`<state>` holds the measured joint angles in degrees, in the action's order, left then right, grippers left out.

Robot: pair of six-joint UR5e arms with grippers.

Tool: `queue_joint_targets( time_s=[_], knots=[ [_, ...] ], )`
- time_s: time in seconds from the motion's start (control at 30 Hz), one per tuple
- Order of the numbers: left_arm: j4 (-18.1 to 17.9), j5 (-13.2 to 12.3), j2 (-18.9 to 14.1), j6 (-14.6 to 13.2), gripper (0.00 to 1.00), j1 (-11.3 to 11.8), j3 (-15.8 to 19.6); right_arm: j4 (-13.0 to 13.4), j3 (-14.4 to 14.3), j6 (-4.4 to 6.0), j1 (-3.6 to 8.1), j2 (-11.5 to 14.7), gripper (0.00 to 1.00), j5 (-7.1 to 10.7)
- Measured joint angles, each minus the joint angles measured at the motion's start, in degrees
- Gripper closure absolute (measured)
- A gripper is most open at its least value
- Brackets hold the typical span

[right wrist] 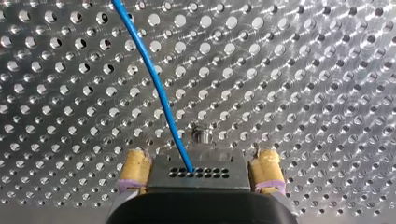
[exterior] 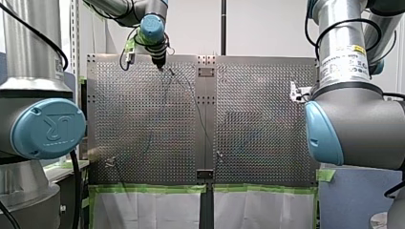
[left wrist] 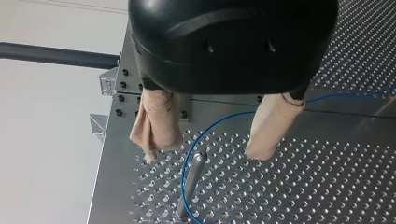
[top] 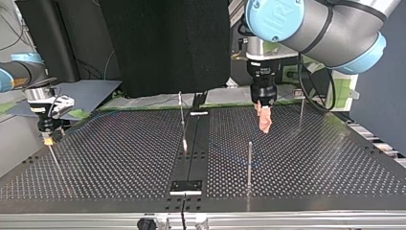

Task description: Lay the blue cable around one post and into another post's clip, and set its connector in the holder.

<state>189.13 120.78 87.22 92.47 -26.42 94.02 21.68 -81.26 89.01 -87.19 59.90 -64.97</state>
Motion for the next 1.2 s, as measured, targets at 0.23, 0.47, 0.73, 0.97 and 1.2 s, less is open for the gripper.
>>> queue_joint_targets(
  time_s=[0.23,0.47,0.73,0.97,1.2],
  knots=[
    [0.0,0.0,0.0,0.1,0.00,0.0,0.0,0.0,0.0,0.10,-0.02,0.0,0.00,0.01],
    [0.0,0.1,0.0,0.2,0.00,0.0,0.2,0.0,0.0,0.14,-0.01,0.0,0.00,0.01],
    [-0.1,0.1,0.0,0.7,0.00,0.0,0.3,-0.1,0.0,0.15,-0.04,0.0,0.00,0.01],
    [-0.1,0.1,0.0,0.9,0.00,-0.1,0.4,-0.1,0.0,0.14,-0.04,0.0,0.00,0.01],
    [-1.6,-0.3,-0.1,1.2,0.00,-0.6,1.9,-0.1,0.0,0.15,-0.02,0.0,0.00,0.01]
  ],
)
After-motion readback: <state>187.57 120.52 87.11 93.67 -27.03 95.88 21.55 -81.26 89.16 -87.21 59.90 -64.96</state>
